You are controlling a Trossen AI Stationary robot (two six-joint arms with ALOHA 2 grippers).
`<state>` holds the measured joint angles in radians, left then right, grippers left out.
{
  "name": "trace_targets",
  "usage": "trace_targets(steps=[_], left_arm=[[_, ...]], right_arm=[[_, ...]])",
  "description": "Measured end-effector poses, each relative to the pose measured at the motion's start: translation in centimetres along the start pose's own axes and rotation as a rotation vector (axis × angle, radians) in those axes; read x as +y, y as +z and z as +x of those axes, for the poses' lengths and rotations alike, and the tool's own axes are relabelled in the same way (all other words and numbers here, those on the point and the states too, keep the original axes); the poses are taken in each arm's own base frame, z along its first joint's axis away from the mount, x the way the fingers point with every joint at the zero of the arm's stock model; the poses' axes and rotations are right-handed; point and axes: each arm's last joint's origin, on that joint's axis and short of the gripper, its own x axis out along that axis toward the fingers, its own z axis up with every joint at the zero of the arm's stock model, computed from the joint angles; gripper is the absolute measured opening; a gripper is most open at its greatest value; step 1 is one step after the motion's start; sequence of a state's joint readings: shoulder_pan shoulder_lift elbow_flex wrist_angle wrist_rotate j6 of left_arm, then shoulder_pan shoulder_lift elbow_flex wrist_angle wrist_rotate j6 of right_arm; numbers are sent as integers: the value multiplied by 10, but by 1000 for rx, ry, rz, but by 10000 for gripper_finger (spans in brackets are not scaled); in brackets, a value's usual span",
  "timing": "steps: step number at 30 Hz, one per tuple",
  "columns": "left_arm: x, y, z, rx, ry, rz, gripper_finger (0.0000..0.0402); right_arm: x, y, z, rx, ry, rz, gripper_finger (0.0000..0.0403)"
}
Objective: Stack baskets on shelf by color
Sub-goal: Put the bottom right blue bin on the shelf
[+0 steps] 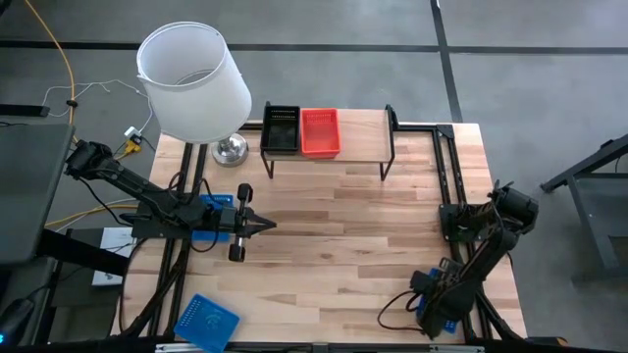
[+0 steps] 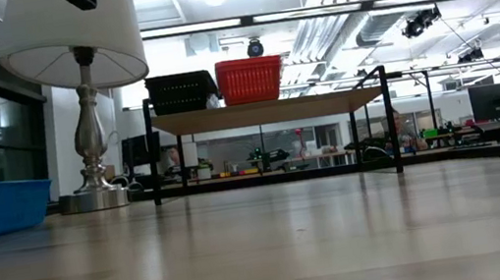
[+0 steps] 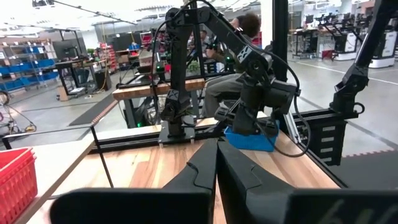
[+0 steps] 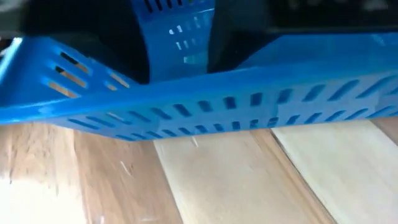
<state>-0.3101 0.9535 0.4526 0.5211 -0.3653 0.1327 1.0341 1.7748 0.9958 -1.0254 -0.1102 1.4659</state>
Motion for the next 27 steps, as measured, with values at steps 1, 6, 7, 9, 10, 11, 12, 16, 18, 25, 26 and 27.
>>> trace_targets(steps=[1, 6, 7, 9, 10, 11, 12, 16, 18, 25, 26, 27], left_arm=[[0, 0, 0, 0, 0, 0, 1], [0, 0, 0, 0, 0, 1, 1], [0, 0, 0, 0, 0, 1, 1], [0, 0, 0, 0, 0, 1, 1], [0, 0, 0, 0, 0, 1, 1], [0, 0, 0, 0, 0, 1, 1], [0, 0, 0, 0, 0, 1, 1], [0, 0, 0, 0, 0, 1, 1], [0, 0, 0, 0, 0, 1, 1], [0, 0, 0, 0, 0, 1, 1], [0, 0, 0, 0, 0, 1, 1], [0, 0, 0, 1, 0, 1, 1]], right_arm=[[0, 1, 0, 1, 1, -7, 121], [-3, 7, -3, 1, 9, -45, 13], [-4, 9, -6, -4, 21, -45, 16], [-6, 14, -14, -29, 42, -48, 17], [-7, 16, -19, -46, 56, -52, 10], [-8, 18, -24, -61, 76, -52, 5], [-9, 21, -29, -77, 95, -49, 3], [-14, 28, -49, -120, 166, -33, 2], [-17, 31, -57, -148, 188, -23, 2], [-23, 57, -64, -294, 196, -37, 0], [-25, 62, -65, -293, 198, -44, 0], [-26, 66, -65, -278, 200, -44, 1]])
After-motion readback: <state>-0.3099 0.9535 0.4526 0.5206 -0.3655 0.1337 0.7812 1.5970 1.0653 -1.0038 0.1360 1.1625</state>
